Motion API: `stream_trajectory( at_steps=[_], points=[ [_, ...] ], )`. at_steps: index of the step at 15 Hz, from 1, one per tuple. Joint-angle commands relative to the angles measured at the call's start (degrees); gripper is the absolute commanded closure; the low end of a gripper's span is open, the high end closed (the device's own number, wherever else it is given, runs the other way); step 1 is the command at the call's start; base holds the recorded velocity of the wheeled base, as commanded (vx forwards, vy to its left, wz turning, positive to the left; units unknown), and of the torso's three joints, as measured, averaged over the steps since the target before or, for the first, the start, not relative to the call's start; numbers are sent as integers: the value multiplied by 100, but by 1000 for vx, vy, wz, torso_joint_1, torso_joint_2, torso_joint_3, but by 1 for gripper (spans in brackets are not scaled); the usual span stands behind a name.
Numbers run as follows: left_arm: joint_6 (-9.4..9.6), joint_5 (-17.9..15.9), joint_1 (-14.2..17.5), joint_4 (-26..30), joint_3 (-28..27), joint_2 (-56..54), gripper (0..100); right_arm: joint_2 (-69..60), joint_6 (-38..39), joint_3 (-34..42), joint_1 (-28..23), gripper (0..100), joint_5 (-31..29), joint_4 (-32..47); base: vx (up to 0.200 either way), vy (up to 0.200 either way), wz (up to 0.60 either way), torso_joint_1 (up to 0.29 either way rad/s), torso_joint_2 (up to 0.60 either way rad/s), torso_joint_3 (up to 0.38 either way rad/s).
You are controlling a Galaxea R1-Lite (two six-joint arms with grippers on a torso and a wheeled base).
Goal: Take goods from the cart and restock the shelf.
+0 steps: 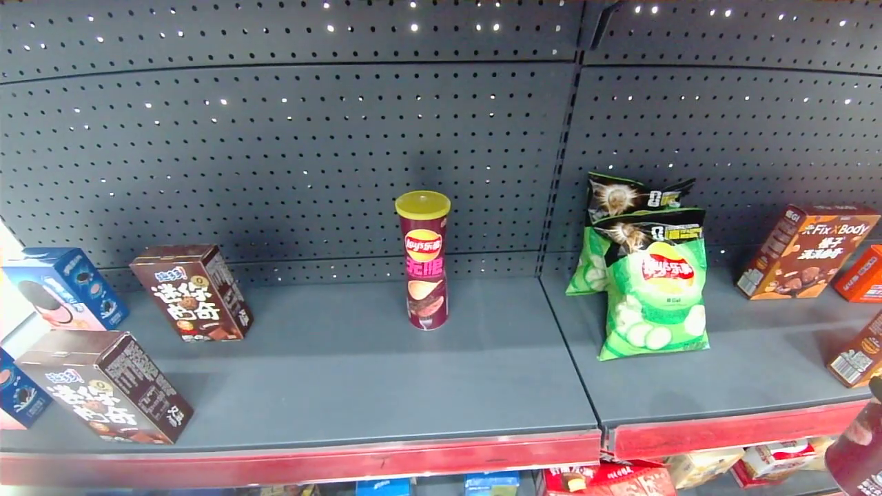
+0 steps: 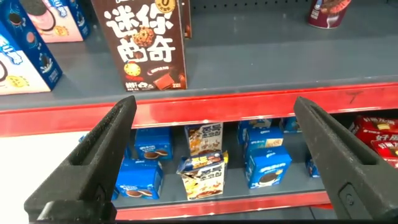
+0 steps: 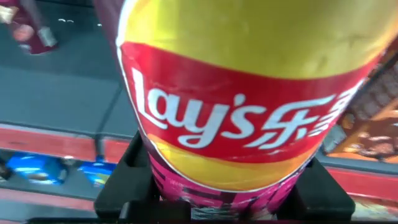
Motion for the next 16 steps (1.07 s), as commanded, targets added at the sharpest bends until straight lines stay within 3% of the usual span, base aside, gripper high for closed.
stream_trajectory(
  at_steps=[1, 5, 10, 12, 14, 16],
  points=[
    [-1, 0, 6, -2, 0, 0, 0, 1, 12, -1, 128, 100, 47, 6, 0, 0, 0, 0, 0, 0],
    [-1, 0, 6, -2, 0, 0, 0, 238, 12, -282, 146, 100, 153, 146, 0, 0, 0, 0, 0, 0],
    [43, -26, -2, -2, 0, 0, 0, -17, -32, -669, 190, 100, 109, 1324, 0, 0, 0, 0, 0, 0],
    [87, -70, -82, 86, -26, 255, 0, -421, -32, -625, 102, 100, -269, 1807, 0, 0, 0, 0, 0, 0],
    [192, -105, -424, 86, -26, 615, 0, -781, -14, -599, 102, 100, -577, 2168, 0, 0, 0, 0, 0, 0],
    [254, 70, -389, 24, -308, 984, 0, -1001, -6, -722, 31, 100, -612, 2607, 0, 0, 0, 0, 0, 0]
  ],
)
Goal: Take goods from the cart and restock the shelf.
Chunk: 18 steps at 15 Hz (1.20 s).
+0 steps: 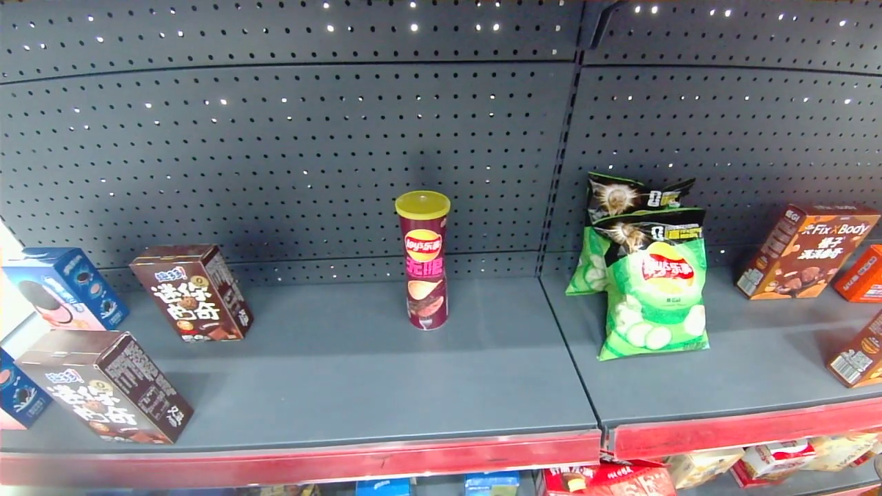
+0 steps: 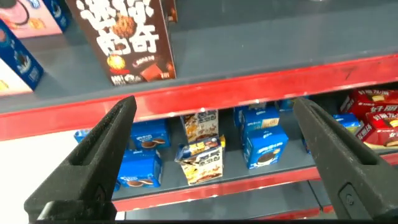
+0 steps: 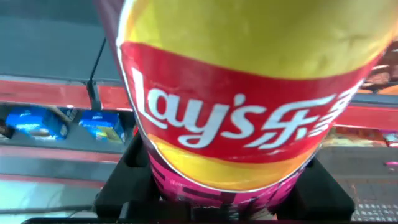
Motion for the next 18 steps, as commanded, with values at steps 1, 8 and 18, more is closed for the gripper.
stream_trajectory(
  at_steps=[1, 8, 18],
  points=[
    [24, 43, -30, 12, -844, 903, 0, -346, 0, -58, -122, 100, 4, 168, 0, 0, 0, 0, 0, 0],
    [384, -484, -460, -489, -1978, 2696, 0, -372, -8, -84, -175, 100, -66, 186, 0, 0, 0, 0, 0, 0],
    [701, -748, -1735, -1491, -2769, 4718, 0, -328, -17, -84, -175, 100, -119, 177, 0, 0, 0, 0, 0, 0]
  ],
)
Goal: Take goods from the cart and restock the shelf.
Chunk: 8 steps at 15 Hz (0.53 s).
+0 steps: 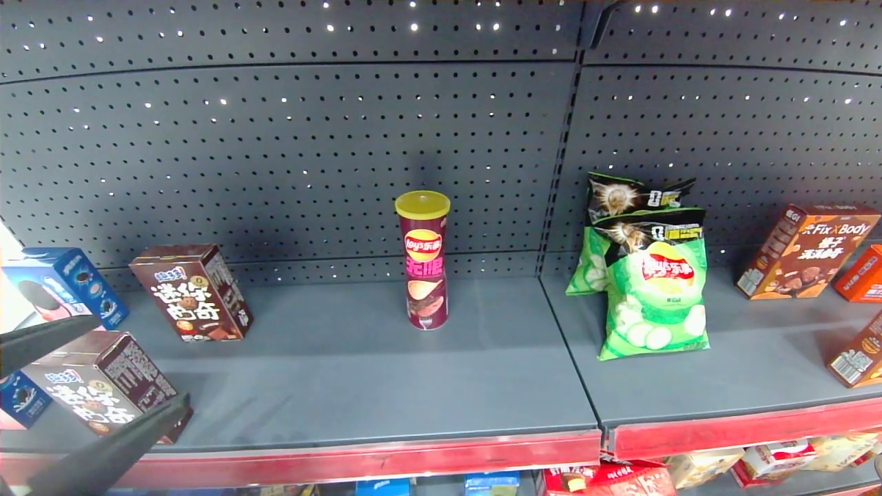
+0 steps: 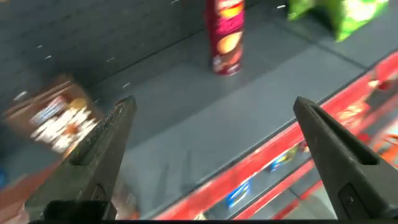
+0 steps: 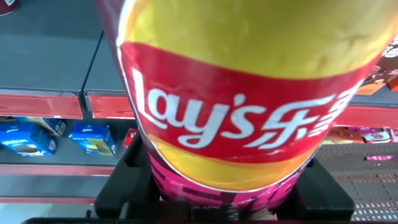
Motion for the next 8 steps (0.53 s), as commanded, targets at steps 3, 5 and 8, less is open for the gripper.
stream_trajectory(
  at_steps=[3, 5, 8],
  points=[
    [-7, -944, -179, -415, -37, 1031, 0, 28, -1, 6, -1, 100, -34, -1, 0, 0, 0, 0, 0, 0],
    [-16, -1146, -188, -634, 7, 1294, 0, 28, -1, 6, -1, 100, -34, -1, 0, 0, 0, 0, 0, 0],
    [-122, -1383, -144, -1373, -81, 2068, 0, 37, -1, 33, -1, 100, -34, -1, 0, 0, 0, 0, 0, 0]
  ],
)
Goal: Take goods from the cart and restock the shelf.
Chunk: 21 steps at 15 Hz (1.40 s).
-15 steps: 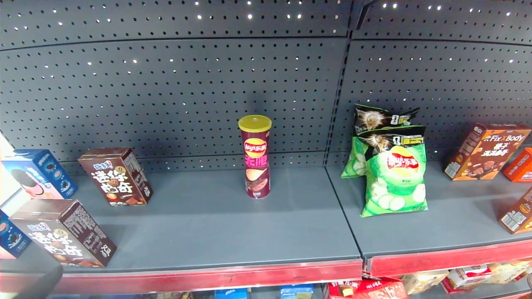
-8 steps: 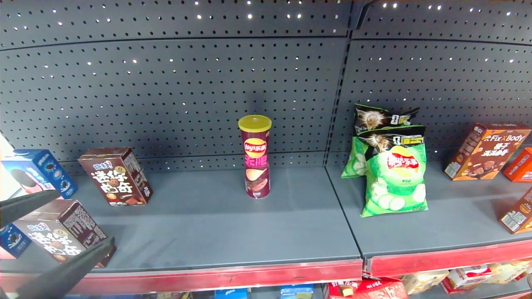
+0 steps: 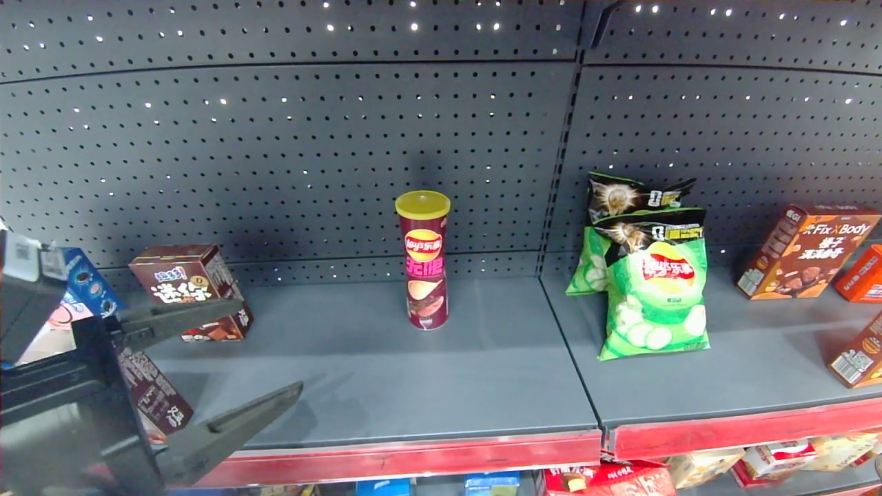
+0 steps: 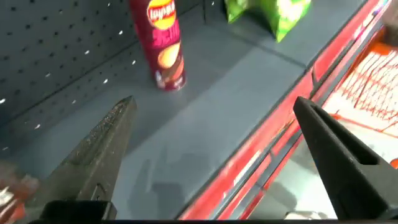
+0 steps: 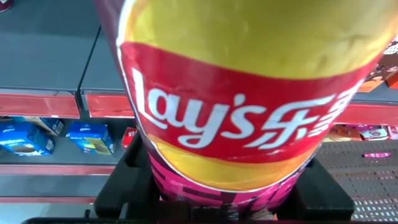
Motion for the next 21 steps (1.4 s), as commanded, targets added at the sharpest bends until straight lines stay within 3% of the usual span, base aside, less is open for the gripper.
stream_trajectory(
  at_steps=[1, 2, 4, 7, 11, 13, 15, 21],
  points=[
    [-374, -245, 22, -559, -136, 894, 0, 21, -1, -12, -1, 100, 2, -1, 0, 0, 0, 0, 0, 0],
    [-559, -403, 22, -744, -180, 1096, 0, 29, -1, -20, -1, 100, 2, -1, 0, 0, 0, 0, 0, 0],
    [-708, -526, 127, -1069, -373, 1570, 0, 29, -1, -29, -1, 100, 2, -1, 0, 0, 0, 0, 0, 0],
    [-708, -799, 461, -1596, -760, 2370, 0, 29, -1, -20, -1, 100, 2, -1, 0, 0, 0, 0, 0, 0],
    [-699, -1027, 857, -1754, -1190, 3170, 0, 38, -1, -20, -1, 100, 2, -1, 0, 0, 0, 0, 0, 0],
    [-673, -1379, 1050, -2264, -1393, 3785, 0, 117, -1, -47, -1, 100, -7, -10, 0, 0, 0, 0, 0, 0],
    [-682, -1528, 1129, -2879, -1568, 4304, 0, 170, -1, -38, -1, 100, -7, -10, 0, 0, 0, 0, 0, 0],
    [-690, -2126, 1208, -3609, -2104, 5227, 0, 170, 7, -38, -10, 100, -16, -10, 0, 0, 0, 0, 0, 0]
  ],
)
